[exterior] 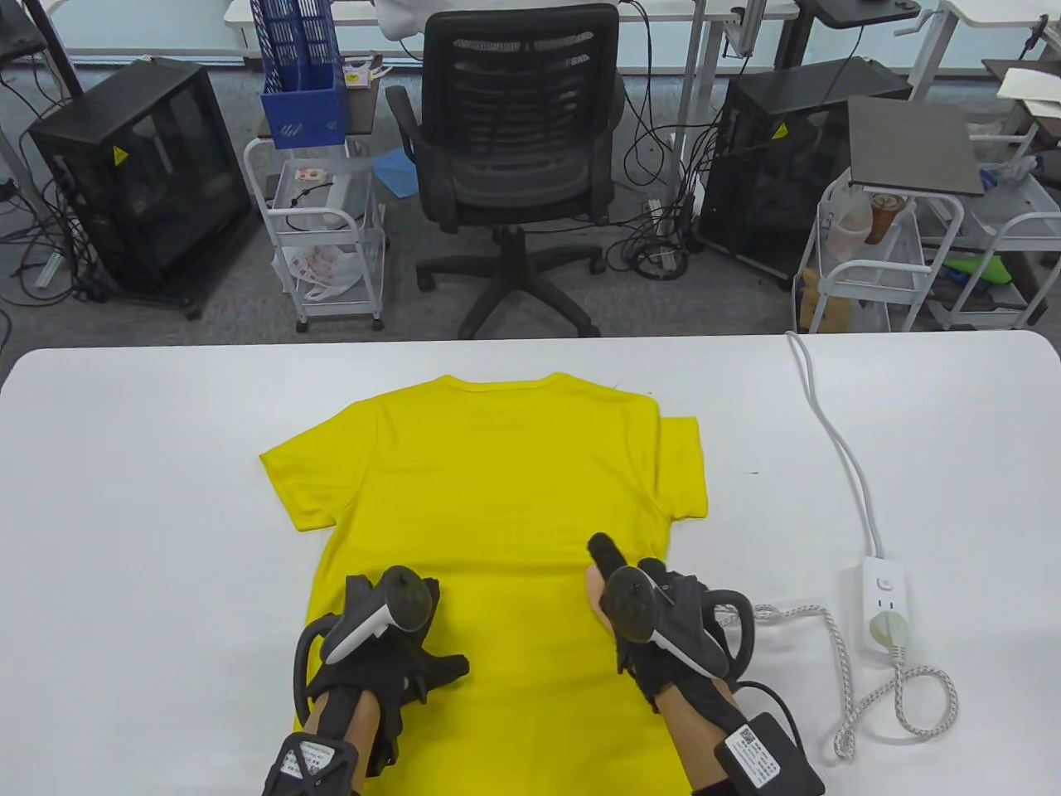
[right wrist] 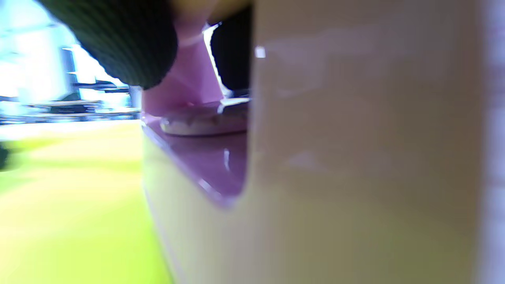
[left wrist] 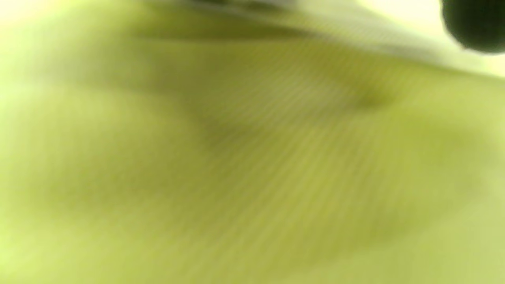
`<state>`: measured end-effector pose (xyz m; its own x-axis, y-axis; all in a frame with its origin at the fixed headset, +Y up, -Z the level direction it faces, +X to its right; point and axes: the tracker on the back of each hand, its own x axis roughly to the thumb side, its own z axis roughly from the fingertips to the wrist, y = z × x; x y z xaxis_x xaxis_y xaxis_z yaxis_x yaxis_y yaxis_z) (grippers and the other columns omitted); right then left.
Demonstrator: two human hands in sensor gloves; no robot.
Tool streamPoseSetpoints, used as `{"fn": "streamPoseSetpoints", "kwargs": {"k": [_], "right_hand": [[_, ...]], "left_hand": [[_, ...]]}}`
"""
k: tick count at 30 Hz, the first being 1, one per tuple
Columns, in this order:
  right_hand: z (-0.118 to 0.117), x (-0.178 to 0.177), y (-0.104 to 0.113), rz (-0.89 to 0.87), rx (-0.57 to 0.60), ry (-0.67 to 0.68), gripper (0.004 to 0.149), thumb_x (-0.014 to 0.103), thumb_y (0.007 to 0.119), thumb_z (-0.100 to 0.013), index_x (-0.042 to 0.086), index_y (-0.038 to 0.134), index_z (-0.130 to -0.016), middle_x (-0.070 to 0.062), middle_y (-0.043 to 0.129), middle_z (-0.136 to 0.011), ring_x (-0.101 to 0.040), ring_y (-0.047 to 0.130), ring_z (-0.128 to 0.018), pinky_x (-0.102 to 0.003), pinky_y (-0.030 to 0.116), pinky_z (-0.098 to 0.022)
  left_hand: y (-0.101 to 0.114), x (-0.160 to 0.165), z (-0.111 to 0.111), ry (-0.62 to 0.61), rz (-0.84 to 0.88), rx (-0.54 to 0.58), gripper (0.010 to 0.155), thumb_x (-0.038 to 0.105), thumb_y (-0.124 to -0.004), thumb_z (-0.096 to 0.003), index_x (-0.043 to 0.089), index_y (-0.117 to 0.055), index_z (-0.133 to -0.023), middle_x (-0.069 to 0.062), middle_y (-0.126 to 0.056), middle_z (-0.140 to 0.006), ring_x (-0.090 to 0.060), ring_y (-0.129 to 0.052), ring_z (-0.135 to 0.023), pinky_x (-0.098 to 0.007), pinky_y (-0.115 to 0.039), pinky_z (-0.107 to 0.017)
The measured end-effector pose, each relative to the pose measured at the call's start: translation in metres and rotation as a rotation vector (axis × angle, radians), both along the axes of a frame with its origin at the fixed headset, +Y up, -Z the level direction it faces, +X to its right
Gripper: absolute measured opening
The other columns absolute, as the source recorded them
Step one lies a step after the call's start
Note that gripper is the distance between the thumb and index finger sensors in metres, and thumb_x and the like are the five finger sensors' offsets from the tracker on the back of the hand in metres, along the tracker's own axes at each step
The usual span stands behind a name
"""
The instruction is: Iron t-shirt with electric iron on table
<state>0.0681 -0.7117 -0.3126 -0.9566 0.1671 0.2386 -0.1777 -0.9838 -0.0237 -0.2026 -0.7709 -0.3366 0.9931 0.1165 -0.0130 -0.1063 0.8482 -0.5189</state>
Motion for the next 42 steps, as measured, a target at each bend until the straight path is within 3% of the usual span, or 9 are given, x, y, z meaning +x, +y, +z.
{"fn": "streamPoseSetpoints", "kwargs": {"k": [5,8,11,16,23,29,33,36,42], "right_hand": [[0.029,-0.06,-0.01,0.043,-0.046,0.223,0.062,0.053,0.077,-0.044,0.055,0.047,-0.098,-0.009,0.086,-0.073,-0.022,0.096,-0.034,-0.044,0.083,-0.031],[0.031,-0.066,-0.01,0.064,-0.019,0.257,0.061,0.053,0.077,-0.043,0.055,0.047,-0.097,-0.01,0.087,-0.073,-0.023,0.097,-0.033,-0.045,0.083,-0.03],[0.019,-0.048,-0.01,0.136,0.055,0.164,0.062,0.053,0.078,-0.043,0.056,0.047,-0.097,-0.009,0.088,-0.071,-0.022,0.098,-0.032,-0.044,0.084,-0.029],[-0.012,0.017,-0.01,0.082,0.027,-0.085,0.063,0.051,0.08,-0.043,0.054,0.048,-0.098,-0.01,0.088,-0.071,-0.023,0.097,-0.032,-0.045,0.083,-0.029],[-0.022,0.06,-0.008,0.15,0.058,-0.256,0.064,0.048,0.083,-0.043,0.054,0.05,-0.097,-0.01,0.088,-0.071,-0.024,0.097,-0.032,-0.046,0.083,-0.03],[-0.007,0.034,0.01,0.054,0.1,-0.114,0.064,0.05,0.083,-0.043,0.054,0.05,-0.098,-0.008,0.088,-0.072,-0.023,0.097,-0.033,-0.045,0.083,-0.03],[0.004,-0.012,-0.003,-0.091,-0.019,0.131,0.063,0.05,0.081,-0.043,0.054,0.05,-0.097,-0.01,0.087,-0.072,-0.023,0.097,-0.033,-0.045,0.083,-0.031],[0.017,-0.047,-0.012,-0.005,-0.061,0.254,0.061,0.052,0.08,-0.043,0.054,0.051,-0.097,-0.011,0.086,-0.073,-0.025,0.096,-0.034,-0.047,0.082,-0.031],[0.013,-0.038,-0.009,0.104,0.032,0.224,0.061,0.053,0.079,-0.042,0.057,0.05,-0.095,-0.01,0.088,-0.072,-0.024,0.097,-0.033,-0.046,0.083,-0.031]], "left_hand": [[-0.007,-0.004,0.0,0.043,-0.015,-0.028,0.089,0.074,-0.07,-0.038,0.048,-0.02,-0.107,0.004,-0.006,-0.117,-0.042,-0.004,-0.109,-0.074,-0.03,-0.073],[-0.011,-0.011,0.0,0.07,0.003,-0.056,0.088,0.073,-0.071,-0.0388,0.049,-0.019,-0.107,0.005,-0.006,-0.117,-0.041,-0.006,-0.111,-0.073,-0.031,-0.074],[-0.012,-0.012,-0.001,0.072,0.003,-0.046,0.089,0.073,-0.071,-0.0383,0.049,-0.02,-0.107,0.005,-0.007,-0.117,-0.041,-0.007,-0.111,-0.074,-0.03,-0.073],[-0.011,-0.007,-0.001,0.045,0.016,-0.047,0.092,0.074,-0.073,-0.0369,0.049,-0.02,-0.107,0.006,-0.007,-0.117,-0.04,-0.007,-0.111,-0.072,-0.031,-0.074],[-0.012,-0.004,-0.001,0.03,0.006,-0.06,0.094,0.075,-0.075,-0.036,0.049,-0.018,-0.107,0.004,-0.006,-0.116,-0.043,-0.007,-0.109,-0.074,-0.033,-0.071],[-0.011,-0.002,-0.001,0.021,-0.01,-0.071,0.095,0.077,-0.074,-0.0353,0.049,-0.018,-0.107,0.004,-0.005,-0.116,-0.044,-0.006,-0.109,-0.074,-0.033,-0.072],[-0.011,-0.002,0.001,0.011,-0.014,-0.11,0.1,0.079,-0.076,-0.033,0.052,-0.014,-0.106,0.003,0.0,-0.116,-0.047,-0.002,-0.107,-0.076,-0.032,-0.071],[-0.011,-0.004,0.001,0.018,-0.016,-0.106,0.098,0.078,-0.076,-0.0335,0.053,-0.014,-0.105,0.003,0.0,-0.115,-0.046,-0.002,-0.107,-0.076,-0.032,-0.071],[-0.011,-0.007,0.001,0.041,-0.003,-0.094,0.086,0.073,-0.071,-0.04,0.054,-0.018,-0.106,0.005,-0.003,-0.116,-0.044,-0.004,-0.109,-0.075,-0.032,-0.072]]}}
